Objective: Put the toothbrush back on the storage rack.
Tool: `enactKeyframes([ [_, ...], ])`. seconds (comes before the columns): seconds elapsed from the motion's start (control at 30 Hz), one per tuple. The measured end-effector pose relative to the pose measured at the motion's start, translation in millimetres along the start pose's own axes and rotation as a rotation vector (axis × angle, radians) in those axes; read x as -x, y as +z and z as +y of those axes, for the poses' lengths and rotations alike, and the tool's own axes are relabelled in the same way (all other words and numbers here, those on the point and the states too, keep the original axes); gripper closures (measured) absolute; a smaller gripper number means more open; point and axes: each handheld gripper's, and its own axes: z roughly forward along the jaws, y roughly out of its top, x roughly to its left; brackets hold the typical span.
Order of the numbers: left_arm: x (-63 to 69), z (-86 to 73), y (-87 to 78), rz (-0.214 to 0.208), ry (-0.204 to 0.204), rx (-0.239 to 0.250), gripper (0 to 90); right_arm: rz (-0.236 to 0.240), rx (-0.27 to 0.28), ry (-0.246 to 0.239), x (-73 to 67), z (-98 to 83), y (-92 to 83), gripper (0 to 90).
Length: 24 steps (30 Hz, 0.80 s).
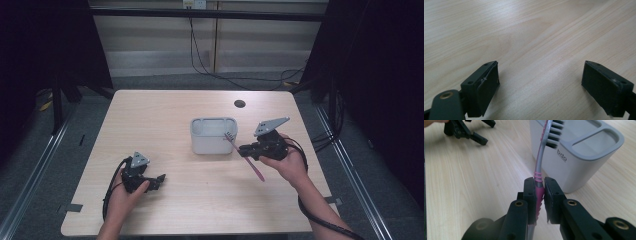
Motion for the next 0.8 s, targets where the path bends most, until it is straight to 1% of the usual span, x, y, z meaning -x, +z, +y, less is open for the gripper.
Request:
enactKeyframes([
  [0.03,0.0,0.0,0.0,0.000,-0.001,0.000,13.9,-0.008,0.011,0.003,0.5,1.3,-1.7,80.7],
  [0.1,0.0,0.0,0.0,-0.001,-0.002,0.000,14.0,-0.009,0.021,0.006,1.2,2.2,-2.9,80.7],
  [0.23,0.0,0.0,0.0,-0.001,-0.002,0.000,14.0,-0.018,0.032,0.014,2.2,3.9,-4.4,80.7],
  [0.27,0.0,0.0,0.0,-0.001,-0.003,0.001,13.9,-0.022,0.047,0.018,3.1,4.9,-5.3,80.7],
  [0.37,0.0,0.0,0.0,-0.001,-0.001,0.000,14.0,-0.028,0.061,0.020,4.0,6.1,-6.6,80.7],
  [0.4,-0.1,0.0,0.0,-0.001,-0.001,0.000,13.9,-0.032,0.085,0.029,4.3,7.6,-8.4,80.7],
  [0.43,-0.1,0.0,0.0,-0.001,-0.001,0.000,13.9,-0.032,0.085,0.029,4.3,7.6,-8.4,80.7],
  [0.47,-0.1,0.0,0.0,-0.001,-0.001,0.000,13.9,-0.039,0.101,0.033,4.5,9.2,-9.8,80.7],
  [0.53,0.0,0.0,0.0,-0.001,-0.002,0.000,13.9,-0.041,0.108,0.037,4.6,9.6,-10.3,80.8],
  [0.57,0.0,0.0,0.0,-0.001,-0.001,0.000,13.9,-0.046,0.128,0.046,5.7,10.7,-11.5,80.8],
  [0.63,0.0,0.0,0.0,0.000,-0.001,0.000,13.9,-0.049,0.132,0.051,6.1,11.0,-11.9,80.7],
  [0.67,0.0,0.0,0.0,0.000,0.000,0.000,14.0,-0.055,0.149,0.060,6.9,12.1,-12.9,80.7],
  [0.73,0.0,0.0,0.0,0.000,0.000,0.000,13.9,-0.060,0.156,0.057,7.4,12.5,-13.1,80.7],
  [0.77,0.0,0.0,0.0,-0.001,-0.001,0.000,13.9,-0.069,0.174,0.068,8.1,13.6,-14.3,80.7],
  [0.8,0.0,0.0,0.0,0.000,0.000,0.000,13.9,-0.074,0.179,0.067,8.4,14.1,-14.6,80.7],
])
